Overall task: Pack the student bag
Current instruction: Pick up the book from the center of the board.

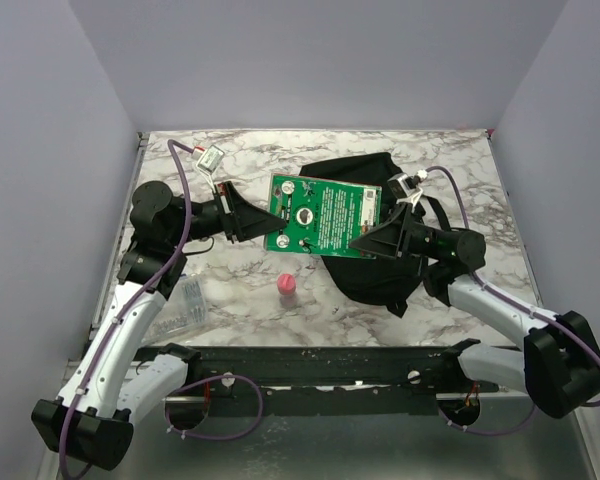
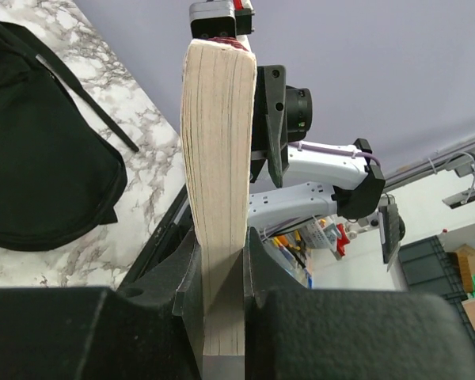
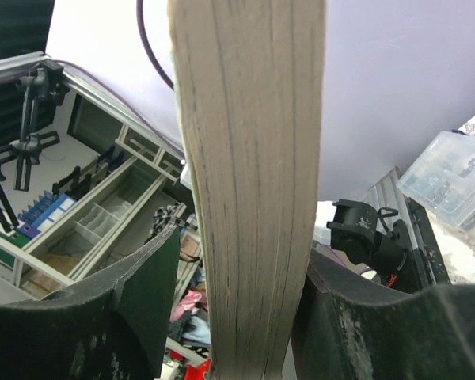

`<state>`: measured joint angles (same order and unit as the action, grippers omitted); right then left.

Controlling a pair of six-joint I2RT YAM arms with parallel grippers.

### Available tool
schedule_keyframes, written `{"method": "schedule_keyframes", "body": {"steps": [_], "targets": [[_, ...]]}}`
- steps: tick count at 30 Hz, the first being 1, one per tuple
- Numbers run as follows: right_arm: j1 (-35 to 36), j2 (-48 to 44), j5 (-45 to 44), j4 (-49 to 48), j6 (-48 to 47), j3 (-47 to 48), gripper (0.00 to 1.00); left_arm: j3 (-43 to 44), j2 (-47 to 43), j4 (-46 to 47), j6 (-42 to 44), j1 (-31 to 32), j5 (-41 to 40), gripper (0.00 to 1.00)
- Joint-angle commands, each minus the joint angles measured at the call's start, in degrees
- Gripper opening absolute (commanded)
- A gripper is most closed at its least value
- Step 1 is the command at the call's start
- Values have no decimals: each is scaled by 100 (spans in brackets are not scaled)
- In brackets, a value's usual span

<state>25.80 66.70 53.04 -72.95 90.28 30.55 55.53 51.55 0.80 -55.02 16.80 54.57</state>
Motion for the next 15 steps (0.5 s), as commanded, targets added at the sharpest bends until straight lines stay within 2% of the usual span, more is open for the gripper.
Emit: {"method": "schedule_keyframes", "body": {"steps": [1,15], "targets": [[56,55,-210,-685,211,48,56,-132,-35,563,-193,61,5,0],[47,287,-25,-603,134,165,55,-185,-209,573,-48,-16,567,0]]}}
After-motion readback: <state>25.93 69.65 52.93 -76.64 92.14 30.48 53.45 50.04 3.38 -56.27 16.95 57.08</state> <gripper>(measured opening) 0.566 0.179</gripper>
